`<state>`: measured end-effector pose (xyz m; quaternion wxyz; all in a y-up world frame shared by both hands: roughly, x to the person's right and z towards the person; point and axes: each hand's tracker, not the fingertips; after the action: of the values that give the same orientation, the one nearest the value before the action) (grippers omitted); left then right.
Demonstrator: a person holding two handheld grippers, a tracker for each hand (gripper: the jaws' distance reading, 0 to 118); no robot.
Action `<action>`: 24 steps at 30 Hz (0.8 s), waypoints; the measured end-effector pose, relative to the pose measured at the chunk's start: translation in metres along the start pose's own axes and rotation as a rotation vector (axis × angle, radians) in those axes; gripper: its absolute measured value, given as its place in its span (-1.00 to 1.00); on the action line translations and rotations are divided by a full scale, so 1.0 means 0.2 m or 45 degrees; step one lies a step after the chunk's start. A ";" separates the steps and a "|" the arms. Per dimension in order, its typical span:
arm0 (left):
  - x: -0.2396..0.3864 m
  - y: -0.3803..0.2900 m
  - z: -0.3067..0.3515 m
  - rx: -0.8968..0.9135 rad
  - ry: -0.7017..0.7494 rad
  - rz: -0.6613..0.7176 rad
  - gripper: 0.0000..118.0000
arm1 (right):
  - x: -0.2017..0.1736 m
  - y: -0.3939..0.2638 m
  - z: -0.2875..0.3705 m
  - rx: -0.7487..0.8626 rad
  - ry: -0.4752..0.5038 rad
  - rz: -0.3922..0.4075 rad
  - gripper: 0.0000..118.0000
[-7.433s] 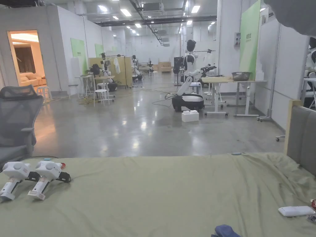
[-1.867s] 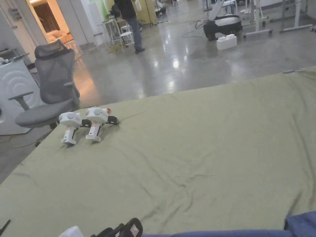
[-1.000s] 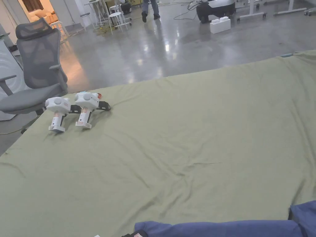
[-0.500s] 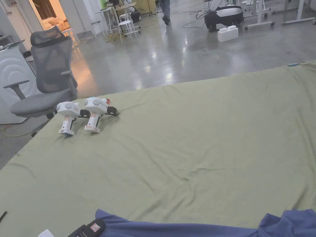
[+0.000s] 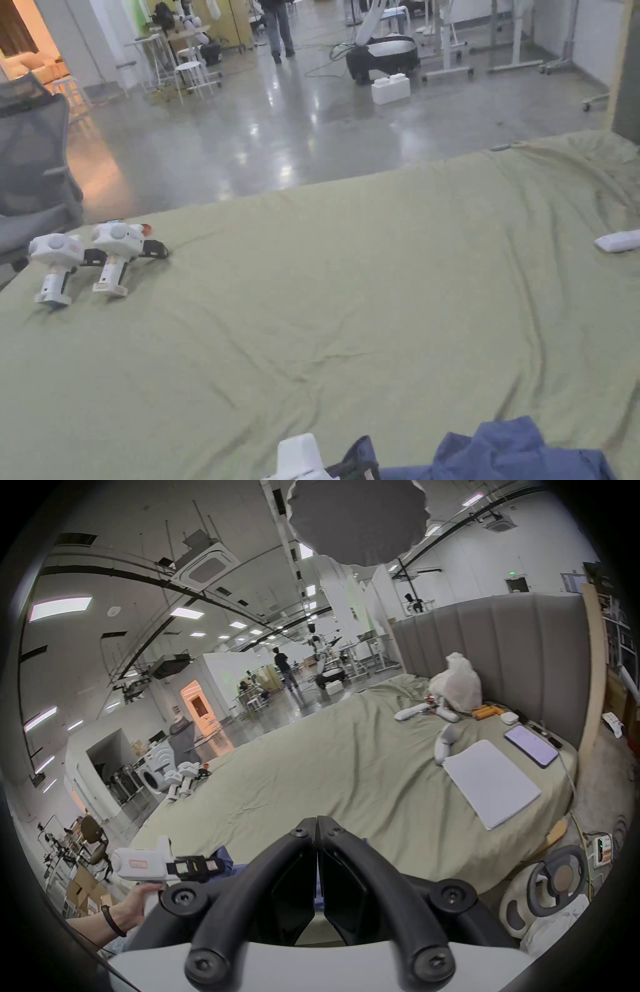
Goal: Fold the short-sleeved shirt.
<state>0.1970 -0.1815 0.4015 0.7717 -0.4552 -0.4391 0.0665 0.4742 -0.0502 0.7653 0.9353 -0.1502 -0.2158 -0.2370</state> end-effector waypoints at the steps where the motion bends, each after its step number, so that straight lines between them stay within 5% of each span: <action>1: 0.03 -0.02 -0.06 -0.032 0.020 -0.056 -0.86 | 0.03 -0.01 0.01 0.003 -0.024 -0.013 -1.00; 6: 0.08 -0.05 -0.08 -0.029 -0.171 -0.060 0.38 | 0.15 -0.05 0.04 -0.013 -0.102 -0.093 -1.00; 10: 0.03 0.08 0.09 0.152 -0.120 0.035 0.45 | 0.17 -0.07 0.04 -0.020 -0.108 -0.097 -1.00; 12: -0.05 0.13 0.19 0.224 -0.100 0.134 0.42 | 0.17 -0.07 0.04 -0.026 -0.092 -0.081 -1.00; 14: -0.14 0.14 0.26 0.238 -0.114 0.245 0.16 | 0.16 -0.08 0.02 -0.032 -0.085 -0.066 -1.00; 18: -0.21 0.03 0.19 0.179 -0.073 0.280 -0.82 | 0.15 -0.10 0.00 -0.051 -0.065 -0.066 -1.00; 24: -0.14 -0.16 -0.11 -0.095 -0.190 0.305 -0.95 | 0.08 -0.09 0.01 -0.077 -0.055 -0.007 -1.00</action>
<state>0.1879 -0.2279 0.4037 0.7061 -0.5265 -0.4397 0.1754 0.4775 -0.0711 0.7783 0.9248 -0.1829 -0.2289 -0.2426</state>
